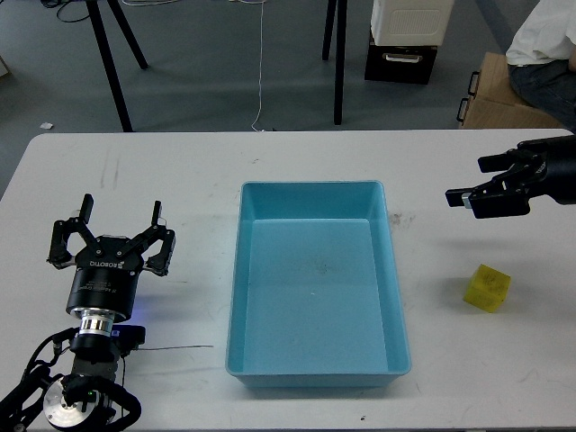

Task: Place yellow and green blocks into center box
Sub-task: 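Lower the right gripper onto the yellow cube and close on it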

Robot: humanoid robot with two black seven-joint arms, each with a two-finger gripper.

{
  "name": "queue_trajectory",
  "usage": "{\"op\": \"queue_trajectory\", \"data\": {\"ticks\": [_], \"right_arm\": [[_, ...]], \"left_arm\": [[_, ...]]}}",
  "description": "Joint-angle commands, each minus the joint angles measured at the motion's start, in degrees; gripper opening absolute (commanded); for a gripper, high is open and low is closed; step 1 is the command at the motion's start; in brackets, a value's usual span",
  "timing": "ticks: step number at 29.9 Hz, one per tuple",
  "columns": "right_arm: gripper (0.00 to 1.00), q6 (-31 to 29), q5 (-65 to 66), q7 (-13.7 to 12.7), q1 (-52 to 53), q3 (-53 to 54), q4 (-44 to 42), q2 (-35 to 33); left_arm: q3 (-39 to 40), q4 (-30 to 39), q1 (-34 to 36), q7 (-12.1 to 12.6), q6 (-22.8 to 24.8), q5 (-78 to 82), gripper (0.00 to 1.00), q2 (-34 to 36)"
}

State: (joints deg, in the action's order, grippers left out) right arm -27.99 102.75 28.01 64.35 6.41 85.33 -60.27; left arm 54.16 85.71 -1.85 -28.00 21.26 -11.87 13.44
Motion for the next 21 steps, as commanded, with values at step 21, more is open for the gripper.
{"op": "queue_trajectory", "data": {"ticks": [21], "right_arm": [[0.97, -0.01, 15.03, -0.01, -1.51, -11.15, -8.69, 7.53]], "left_arm": [[0.07, -0.37, 0.18, 0.0, 0.01, -0.08, 1.0, 0.0]]}}
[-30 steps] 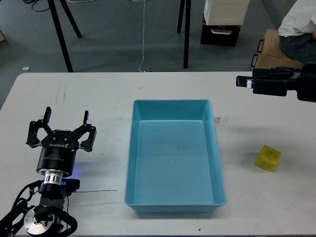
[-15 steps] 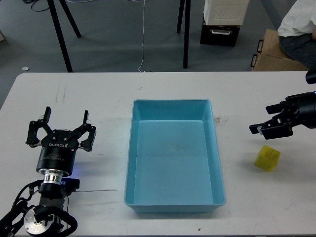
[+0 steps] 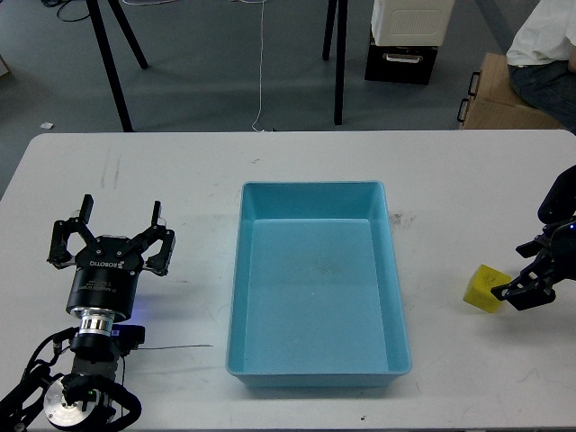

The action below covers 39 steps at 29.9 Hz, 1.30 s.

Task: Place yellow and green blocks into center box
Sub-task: 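Lower the right gripper onto the yellow cube and close on it, then lift the yellow cube with the right gripper and carry it over the tray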

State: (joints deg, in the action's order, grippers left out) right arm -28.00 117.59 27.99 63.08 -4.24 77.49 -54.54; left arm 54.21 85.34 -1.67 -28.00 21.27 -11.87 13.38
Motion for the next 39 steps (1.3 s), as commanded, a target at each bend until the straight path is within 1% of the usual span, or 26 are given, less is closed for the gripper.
{"op": "queue_trajectory", "data": {"ticks": [1, 9, 15, 17, 20, 23, 27, 29, 32, 34, 39], "right_arm": [[0.97, 0.0, 0.18, 0.01, -0.24, -0.51, -0.94, 2.24], [0.97, 0.0, 0.18, 0.01, -0.59, -1.65, -2.87, 4.79], [0.94, 0.0, 0.1, 0.01, -0.94, -1.65, -4.62, 5.41], [0.92, 0.0, 0.1, 0.01, -0.94, -1.65, -4.72, 6.11], [0.84, 0.0, 0.18, 0.01, -1.03, -1.74, -4.8, 6.29], [0.83, 0.0, 0.19, 0.01, -1.55, -1.74, -5.15, 6.46], [0.76, 0.0, 0.1, 0.01, -1.65, -1.74, -5.07, 7.25], [0.69, 0.0, 0.01, 0.01, -1.65, -1.74, -5.07, 7.52], [0.54, 0.0, -0.08, 0.01, -1.56, -1.74, -5.15, 7.61], [0.42, 0.0, -0.08, 0.01, -1.21, -1.65, -5.15, 7.87], [0.25, 0.0, -0.17, 0.01, -0.59, -1.56, -5.07, 7.87]], "left_arm": [[0.02, 0.0, 0.0, 0.0, 0.0, -0.08, 1.0, -0.02], [-0.07, -0.26, -0.09, 0.0, 0.0, -0.08, 1.0, -0.02], [0.02, -0.35, -0.09, 0.0, 0.0, -0.08, 1.0, 0.06], [0.02, -0.35, -0.09, 0.0, 0.0, -0.08, 1.0, 0.06], [0.02, -0.35, -0.09, 0.0, 0.0, -0.08, 1.0, -0.02], [0.1, -0.35, -0.09, 0.0, 0.08, -0.08, 1.0, -0.02], [0.1, -0.35, 0.0, 0.0, 0.0, -0.17, 1.0, -0.02], [0.19, -0.35, -0.09, 0.0, 0.0, -0.17, 1.0, -0.02], [0.54, -0.35, -0.09, 0.0, 0.0, -0.17, 1.0, 0.06], [0.54, -0.35, -0.09, 0.0, 0.09, -0.17, 1.0, -0.02], [0.54, -0.35, -0.09, 0.0, 0.0, -0.17, 1.0, -0.02]]}}
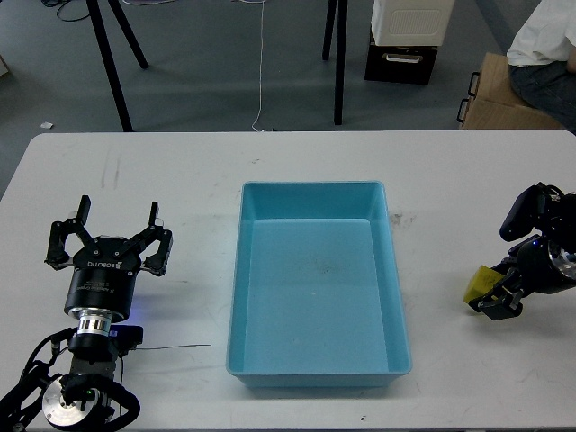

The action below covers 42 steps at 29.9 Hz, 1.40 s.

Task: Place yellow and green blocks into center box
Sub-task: 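Lift the yellow cube with the right gripper and carry it over the tray, then lower the yellow cube into the tray and open the right gripper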

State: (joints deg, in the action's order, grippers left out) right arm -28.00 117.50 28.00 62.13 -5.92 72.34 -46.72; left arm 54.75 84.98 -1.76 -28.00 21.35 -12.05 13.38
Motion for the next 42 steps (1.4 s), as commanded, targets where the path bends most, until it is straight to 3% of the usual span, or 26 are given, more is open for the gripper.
{"op": "queue_trajectory", "data": {"ticks": [1, 6, 14, 20, 25, 32, 42], "right_arm": [[0.22, 0.0, 0.01, 0.0, 0.62, 0.2, 0.17, 0.05], [0.09, 0.0, -0.17, 0.0, 7.72, 0.29, 0.44, -0.66], [0.08, 0.0, -0.78, 0.0, 25.13, 0.29, 3.68, -0.57], [0.08, 0.0, -4.03, 0.0, 32.52, -5.14, 4.66, 9.08], [0.08, 0.0, -4.56, 0.0, 32.53, -9.98, 1.59, 21.12], [0.08, 0.0, -4.56, 0.0, 27.53, -11.92, -4.04, 32.2], [0.09, 0.0, -4.65, 0.0, 21.72, -14.56, -11.51, 42.67]], "left_arm": [[0.0, 0.01, 0.0, 0.0, -0.08, 0.01, 1.0, -0.02], [0.0, 0.01, -0.09, 0.0, 0.01, 0.01, 1.0, 0.07], [0.0, 0.01, 0.0, 0.0, -0.08, 0.01, 1.0, 0.07], [0.61, 0.01, 0.09, 0.0, -0.08, 0.01, 1.0, 0.16], [2.54, 0.01, 0.18, 0.0, -0.08, -0.08, 1.0, 0.16], [6.24, 0.1, 0.18, 0.0, -0.08, -0.08, 1.0, 0.51], [6.68, 0.1, 0.09, 0.0, -0.08, -0.08, 1.0, 0.51]]}}
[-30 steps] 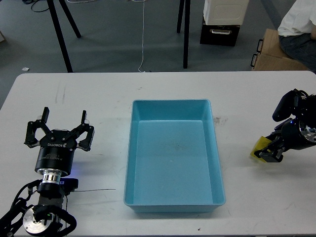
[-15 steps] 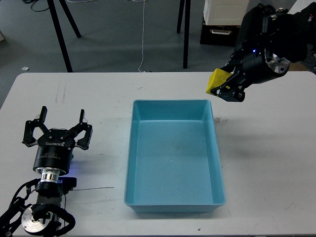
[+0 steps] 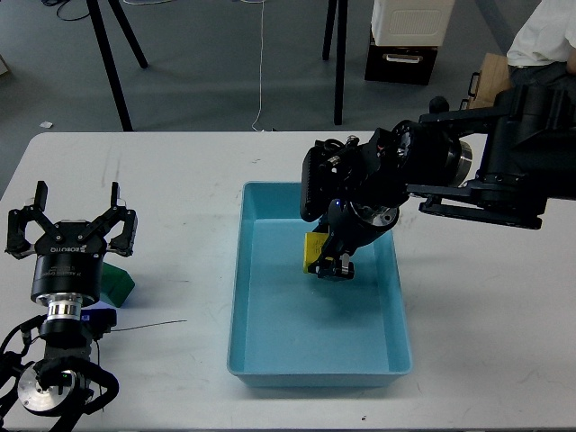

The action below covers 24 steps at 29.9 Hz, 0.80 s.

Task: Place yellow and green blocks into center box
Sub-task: 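Lower the yellow cube into the tray and open the right gripper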

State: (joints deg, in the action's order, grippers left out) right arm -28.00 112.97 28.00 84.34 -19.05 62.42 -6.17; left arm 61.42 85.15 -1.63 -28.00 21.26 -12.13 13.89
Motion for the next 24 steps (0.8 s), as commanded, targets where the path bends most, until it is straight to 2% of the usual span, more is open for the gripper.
{"op": "queue_trajectory", "data": {"ticks": [1, 3, 5, 7, 11, 12, 20, 22, 24], "right_arm": [[0.11, 0.0, -0.2, 0.0, -0.58, -1.68, -2.13, 2.57], [0.2, 0.0, -0.55, 0.0, -1.11, -1.51, -2.48, 3.45], [0.43, 0.0, -2.3, 0.0, -1.2, -1.51, -2.92, 3.54], [0.72, 0.0, -3.8, 0.0, -1.03, -1.6, -2.92, 3.28], [0.92, 0.0, -4.24, 0.0, -0.67, -1.86, -3.1, 2.49], [0.95, 0.0, -4.51, 0.0, -0.5, -1.78, -3.1, 2.05], [0.96, 0.0, -4.95, 0.0, 4.59, -0.2, -2.31, -5.59], [0.96, 0.0, -5.73, 0.0, 5.39, 4.44, -2.48, -8.66], [0.98, 0.0, -8.71, 0.0, 4.96, 11.98, -2.48, -11.57]], "left_arm": [[0.01, 0.01, -0.04, 0.0, 0.01, 0.0, 1.0, 0.0], [0.01, -0.08, -0.04, 0.0, 0.01, 0.0, 1.0, 0.0], [0.1, -0.08, -0.04, 0.0, 0.01, 0.0, 1.0, 0.0], [0.1, -0.08, -0.04, 0.0, 0.01, 0.0, 1.0, 0.0], [0.1, -0.08, 0.05, 0.0, -0.08, 0.09, 1.0, 0.17], [0.1, -0.08, 0.14, 0.0, 0.01, 0.09, 1.0, 0.26], [0.19, 0.1, 1.45, 0.0, 1.77, 2.46, 1.0, 7.8], [-0.51, 0.1, 3.56, 0.14, 0.89, 5.96, 1.0, 12.28], [-1.04, -0.08, 4.88, 0.4, -1.91, 10.0, 1.0, 16.93]]}}
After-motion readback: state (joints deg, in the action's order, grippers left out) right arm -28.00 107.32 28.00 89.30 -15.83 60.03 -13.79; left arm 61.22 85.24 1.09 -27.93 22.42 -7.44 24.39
